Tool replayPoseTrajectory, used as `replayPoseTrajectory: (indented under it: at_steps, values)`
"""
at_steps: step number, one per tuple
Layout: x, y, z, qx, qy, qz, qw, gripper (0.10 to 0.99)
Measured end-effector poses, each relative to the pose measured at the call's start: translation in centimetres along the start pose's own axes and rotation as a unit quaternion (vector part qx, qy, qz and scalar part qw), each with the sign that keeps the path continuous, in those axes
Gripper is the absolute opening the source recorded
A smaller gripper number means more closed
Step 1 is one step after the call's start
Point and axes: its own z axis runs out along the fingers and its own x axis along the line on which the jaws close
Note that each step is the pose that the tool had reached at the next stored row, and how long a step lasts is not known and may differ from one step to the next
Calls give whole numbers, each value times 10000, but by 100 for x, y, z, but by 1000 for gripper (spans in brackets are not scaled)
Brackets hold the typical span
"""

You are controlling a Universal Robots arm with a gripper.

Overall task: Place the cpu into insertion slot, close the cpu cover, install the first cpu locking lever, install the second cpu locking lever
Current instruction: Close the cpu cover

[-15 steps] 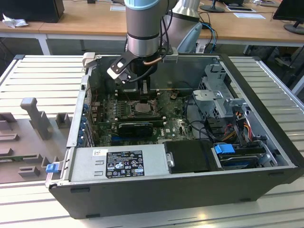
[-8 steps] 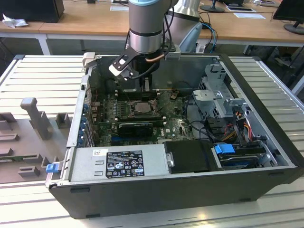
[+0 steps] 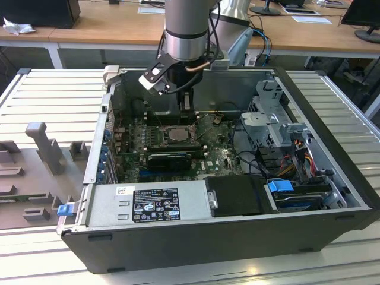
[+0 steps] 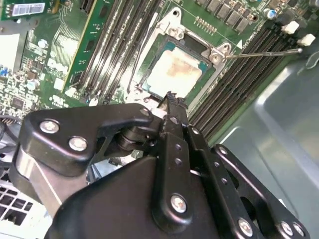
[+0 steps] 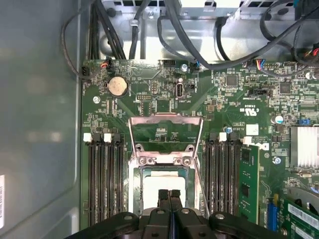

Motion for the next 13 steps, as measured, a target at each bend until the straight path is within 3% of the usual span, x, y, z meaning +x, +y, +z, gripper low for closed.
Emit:
replayPoseTrajectory:
  at_steps: [2,7,9,11,13]
  values:
    - [0,2,-51,0,0,0,10000,106]
    - [0,150,-46,12,0,-1,10000,106]
    - [0,166,-56,13,-1,0,10000,106]
    - [1,170,-121,14,0,0,10000,106]
    - [1,197,-120,16,1,0,10000,106]
